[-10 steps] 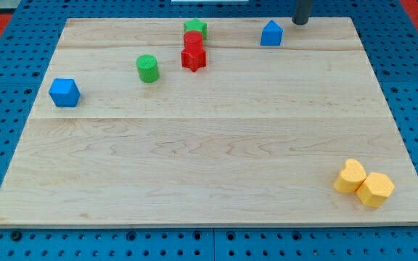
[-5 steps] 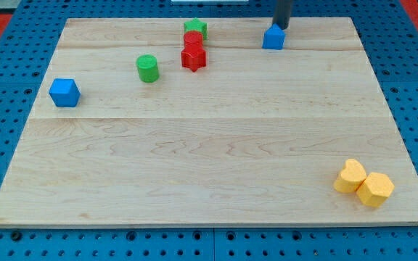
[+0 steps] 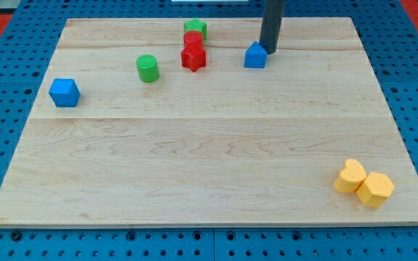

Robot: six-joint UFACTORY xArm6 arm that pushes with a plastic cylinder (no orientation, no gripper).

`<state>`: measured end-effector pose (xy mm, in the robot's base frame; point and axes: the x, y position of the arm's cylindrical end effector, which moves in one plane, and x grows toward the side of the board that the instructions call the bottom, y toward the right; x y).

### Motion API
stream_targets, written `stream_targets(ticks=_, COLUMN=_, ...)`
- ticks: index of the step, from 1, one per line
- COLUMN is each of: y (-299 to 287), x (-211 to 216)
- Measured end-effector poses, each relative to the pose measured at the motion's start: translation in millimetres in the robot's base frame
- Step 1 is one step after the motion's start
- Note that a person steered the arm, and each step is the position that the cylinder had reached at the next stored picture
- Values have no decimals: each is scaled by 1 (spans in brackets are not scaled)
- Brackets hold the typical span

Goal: Push blue triangle closer to the blue cube

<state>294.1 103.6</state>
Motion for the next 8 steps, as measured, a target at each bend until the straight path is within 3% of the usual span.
stream_targets(ticks=1, y=-16, x=15)
stream_targets(ticks=3, y=-36, x=5)
stream_targets(ticks=8, y=-146, x=76)
